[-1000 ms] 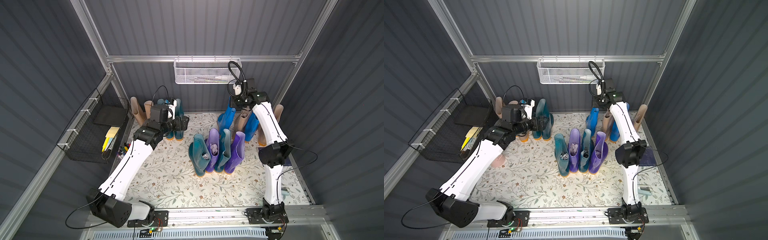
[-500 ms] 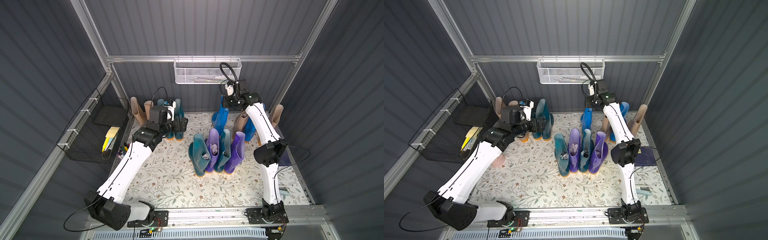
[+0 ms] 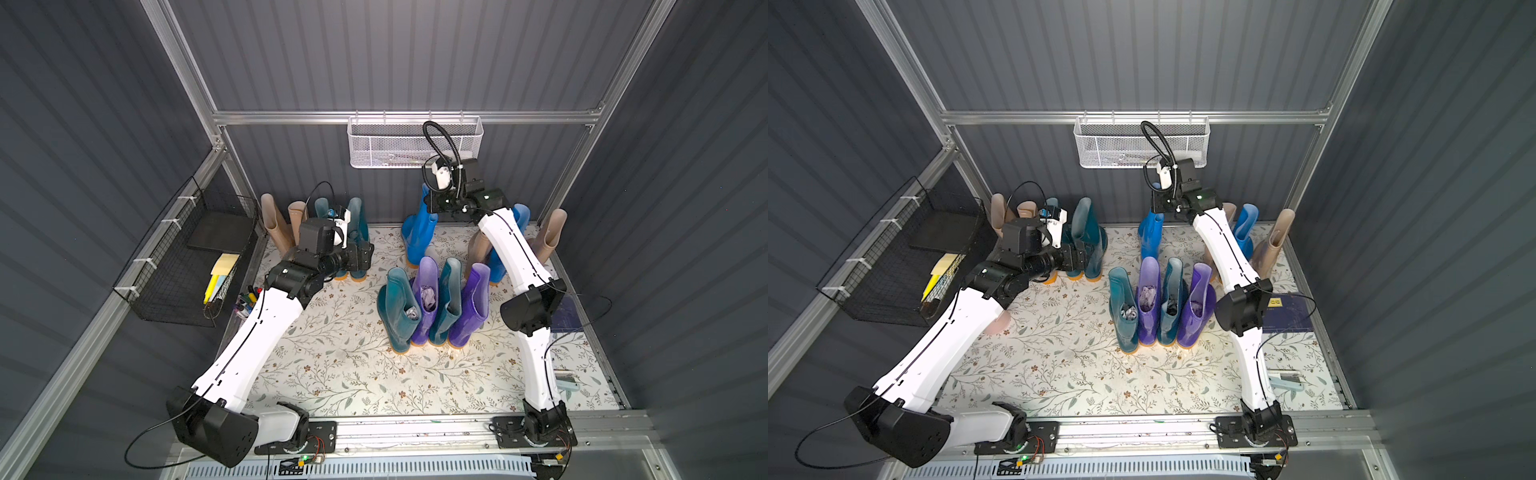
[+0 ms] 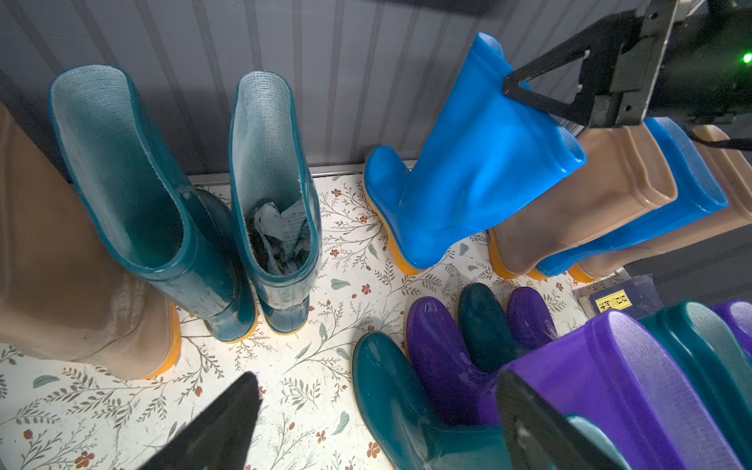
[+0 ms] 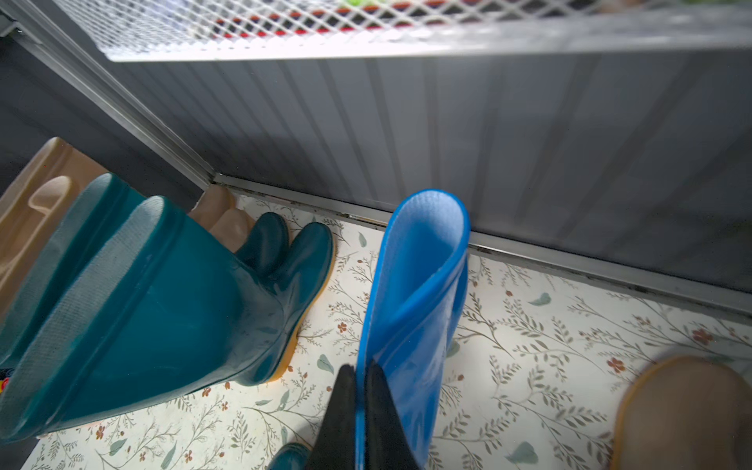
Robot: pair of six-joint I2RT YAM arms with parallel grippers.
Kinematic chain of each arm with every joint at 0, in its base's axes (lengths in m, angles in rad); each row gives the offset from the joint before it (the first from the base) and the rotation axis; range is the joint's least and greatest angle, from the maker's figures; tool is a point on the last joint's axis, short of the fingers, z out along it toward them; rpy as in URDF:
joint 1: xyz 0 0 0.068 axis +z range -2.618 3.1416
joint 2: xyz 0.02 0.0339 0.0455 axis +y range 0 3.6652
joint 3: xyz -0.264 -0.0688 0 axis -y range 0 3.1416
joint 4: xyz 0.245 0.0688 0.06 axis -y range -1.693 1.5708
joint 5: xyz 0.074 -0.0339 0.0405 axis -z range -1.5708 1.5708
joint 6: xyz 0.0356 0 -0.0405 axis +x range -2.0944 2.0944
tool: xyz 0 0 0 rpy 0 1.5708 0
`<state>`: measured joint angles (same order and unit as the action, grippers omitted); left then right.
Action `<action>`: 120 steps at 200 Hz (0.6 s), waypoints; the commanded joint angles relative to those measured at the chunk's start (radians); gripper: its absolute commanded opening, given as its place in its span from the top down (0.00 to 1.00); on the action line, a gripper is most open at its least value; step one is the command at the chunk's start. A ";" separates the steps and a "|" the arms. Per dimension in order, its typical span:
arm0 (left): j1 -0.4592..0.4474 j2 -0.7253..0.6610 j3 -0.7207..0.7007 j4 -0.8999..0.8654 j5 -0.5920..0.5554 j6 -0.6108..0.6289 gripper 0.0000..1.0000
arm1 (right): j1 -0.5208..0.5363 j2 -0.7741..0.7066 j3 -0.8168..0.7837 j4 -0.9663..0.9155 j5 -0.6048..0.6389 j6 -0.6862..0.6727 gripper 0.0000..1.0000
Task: Match and arrange rain boots in pairs
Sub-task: Place the rain boot at the center of the board.
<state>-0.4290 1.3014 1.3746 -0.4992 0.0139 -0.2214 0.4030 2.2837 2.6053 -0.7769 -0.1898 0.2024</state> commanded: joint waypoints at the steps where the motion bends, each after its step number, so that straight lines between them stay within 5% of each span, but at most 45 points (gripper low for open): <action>1: -0.004 -0.039 -0.025 -0.003 -0.015 0.010 0.07 | 0.022 0.013 0.053 0.145 -0.034 0.008 1.00; 120: -0.004 -0.064 -0.058 -0.006 -0.035 0.031 0.07 | 0.102 0.074 0.053 0.209 -0.060 0.022 1.00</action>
<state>-0.4290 1.2564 1.3300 -0.5003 -0.0086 -0.2138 0.4984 2.3741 2.6125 -0.6991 -0.2188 0.2131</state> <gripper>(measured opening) 0.928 0.072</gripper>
